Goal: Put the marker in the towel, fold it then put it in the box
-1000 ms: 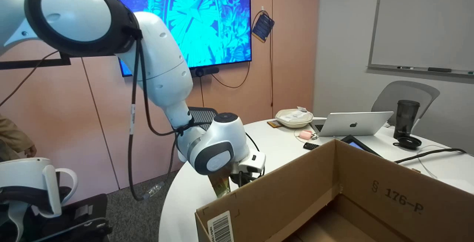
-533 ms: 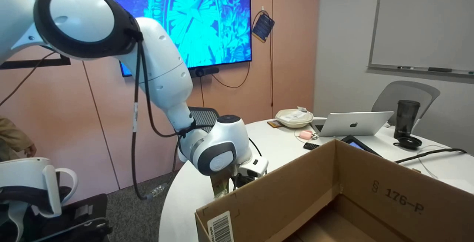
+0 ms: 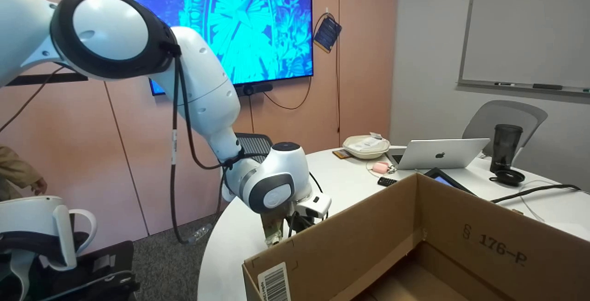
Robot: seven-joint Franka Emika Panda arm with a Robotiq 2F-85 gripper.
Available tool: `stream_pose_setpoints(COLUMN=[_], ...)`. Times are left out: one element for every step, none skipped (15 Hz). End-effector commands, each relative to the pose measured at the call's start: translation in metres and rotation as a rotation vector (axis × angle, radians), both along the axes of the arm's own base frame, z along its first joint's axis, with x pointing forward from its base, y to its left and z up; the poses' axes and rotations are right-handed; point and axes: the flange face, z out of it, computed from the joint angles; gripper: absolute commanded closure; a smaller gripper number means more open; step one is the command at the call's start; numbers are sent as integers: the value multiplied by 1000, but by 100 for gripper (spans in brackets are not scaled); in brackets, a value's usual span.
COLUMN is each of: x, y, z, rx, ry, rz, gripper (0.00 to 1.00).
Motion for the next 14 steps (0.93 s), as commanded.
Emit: stream_pose_setpoints(x=[-14, -18, -21, -25, -29, -34, -38, -42, -47, -51, -54, -56, -58, -60], y=[25, 34, 40, 51, 62, 74, 86, 101, 113, 124, 132, 139, 144, 148], z=[-17, -16, -16, -13, -12, -12, -8, -5, -2, 3, 6, 10, 11, 15], rx=[48, 61, 75, 109, 135, 154, 182, 218, 236, 261, 280, 306, 318, 330], ry=[41, 43, 46, 49, 52, 55, 57, 53, 51, 52, 51, 53, 52, 50], rz=[40, 53, 63, 83, 104, 129, 157, 189, 219, 249, 270, 286, 296, 304], gripper=[17, 8, 1, 0, 0, 0, 0, 0, 0, 0, 1, 0, 0, 0])
